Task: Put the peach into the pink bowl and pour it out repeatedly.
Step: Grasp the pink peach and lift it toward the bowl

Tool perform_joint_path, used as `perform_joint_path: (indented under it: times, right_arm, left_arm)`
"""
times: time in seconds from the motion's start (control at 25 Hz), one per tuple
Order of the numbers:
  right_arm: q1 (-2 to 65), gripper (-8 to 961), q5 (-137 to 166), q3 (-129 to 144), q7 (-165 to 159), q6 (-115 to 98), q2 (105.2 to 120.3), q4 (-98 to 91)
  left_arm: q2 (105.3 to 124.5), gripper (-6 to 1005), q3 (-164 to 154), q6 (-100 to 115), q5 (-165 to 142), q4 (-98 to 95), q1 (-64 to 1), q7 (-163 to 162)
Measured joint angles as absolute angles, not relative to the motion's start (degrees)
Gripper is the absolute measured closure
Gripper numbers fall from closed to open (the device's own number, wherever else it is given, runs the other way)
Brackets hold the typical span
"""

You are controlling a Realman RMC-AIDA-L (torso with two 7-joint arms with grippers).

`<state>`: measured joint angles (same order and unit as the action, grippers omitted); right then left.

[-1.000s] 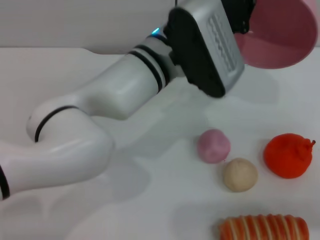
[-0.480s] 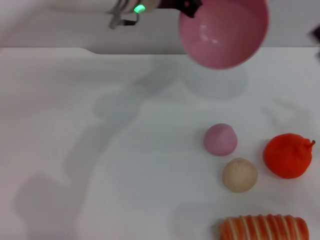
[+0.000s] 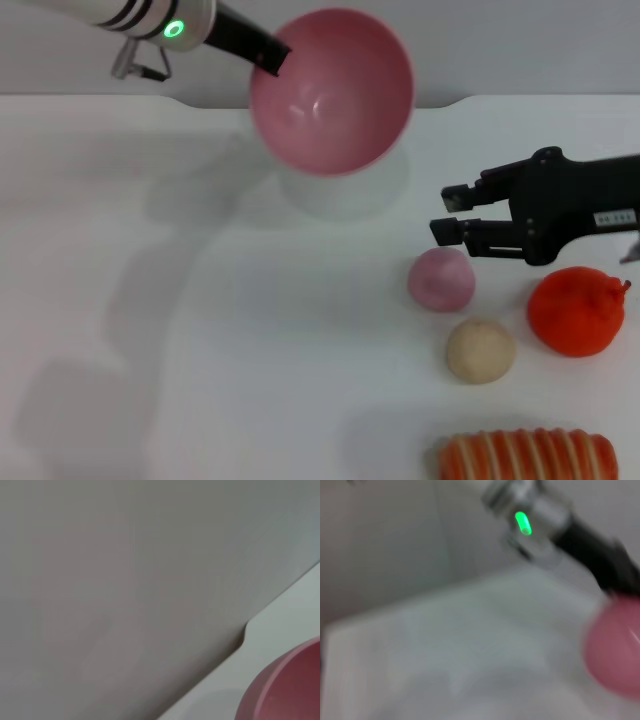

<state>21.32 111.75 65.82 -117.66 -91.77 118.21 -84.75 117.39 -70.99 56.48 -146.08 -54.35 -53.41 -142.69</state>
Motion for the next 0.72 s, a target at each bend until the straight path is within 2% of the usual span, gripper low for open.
perform_joint_path:
  times: [0.24,0.72]
  right_arm:
    - [30.22,567,136.04,69.1,-135.37,-91.84,118.48,-89.01]
    - [36.11,568,147.38,77.71,-141.64,-76.16,118.77,-70.55]
  left_arm:
    - [117.45,958,-70.89,56.55,-146.26,-54.2,-51.44,-142.47]
    - [117.51,958,-71.3,57.19,-146.33,-53.88,-50.97,-142.32]
